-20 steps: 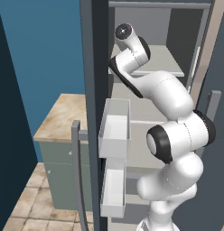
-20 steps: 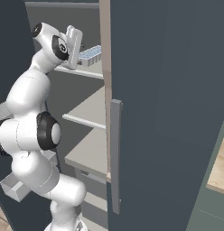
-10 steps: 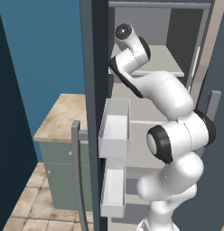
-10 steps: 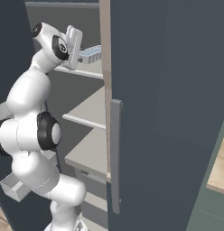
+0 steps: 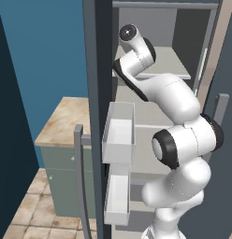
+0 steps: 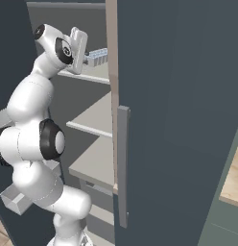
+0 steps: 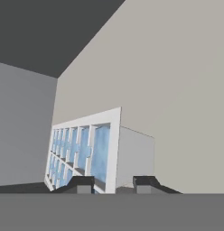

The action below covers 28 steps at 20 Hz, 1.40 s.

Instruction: Open the freezer door, pick up the ice cube tray from the freezer, and place it on the dining counter.

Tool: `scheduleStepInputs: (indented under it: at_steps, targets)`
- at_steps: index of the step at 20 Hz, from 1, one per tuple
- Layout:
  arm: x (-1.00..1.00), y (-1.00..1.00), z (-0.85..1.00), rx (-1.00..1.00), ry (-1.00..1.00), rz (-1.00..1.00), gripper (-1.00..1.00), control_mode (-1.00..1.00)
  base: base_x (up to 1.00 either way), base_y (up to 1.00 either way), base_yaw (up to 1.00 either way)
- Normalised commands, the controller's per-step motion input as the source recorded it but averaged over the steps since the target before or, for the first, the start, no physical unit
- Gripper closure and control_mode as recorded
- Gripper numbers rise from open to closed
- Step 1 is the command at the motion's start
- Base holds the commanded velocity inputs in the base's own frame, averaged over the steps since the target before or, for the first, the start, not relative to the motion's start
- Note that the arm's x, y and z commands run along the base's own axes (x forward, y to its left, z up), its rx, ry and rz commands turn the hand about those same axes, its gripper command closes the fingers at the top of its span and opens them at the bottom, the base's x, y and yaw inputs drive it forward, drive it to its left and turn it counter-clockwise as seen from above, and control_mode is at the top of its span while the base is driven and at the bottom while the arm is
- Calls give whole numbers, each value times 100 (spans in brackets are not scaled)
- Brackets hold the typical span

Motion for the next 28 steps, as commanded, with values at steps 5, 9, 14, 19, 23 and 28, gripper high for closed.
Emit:
scheduleStepInputs:
  at_steps: [5, 9, 14, 19, 23, 28]
  targets:
    - [0, 0, 0, 0, 0, 0, 100, -100, 0, 0, 0]
    - [-4, 0, 0, 0, 0, 0, 100, -100, 0, 0, 0]
    - [-19, 0, 7, 0, -11, 0, 100, -100, 0, 0, 0]
    - [-27, 0, 11, -1, -20, 0, 100, -100, 0, 0, 0]
    - [-13, 0, 10, 0, -16, 0, 100, -100, 0, 0, 0]
    - [-12, 0, 10, 0, -14, 0, 100, -100, 0, 0, 0]
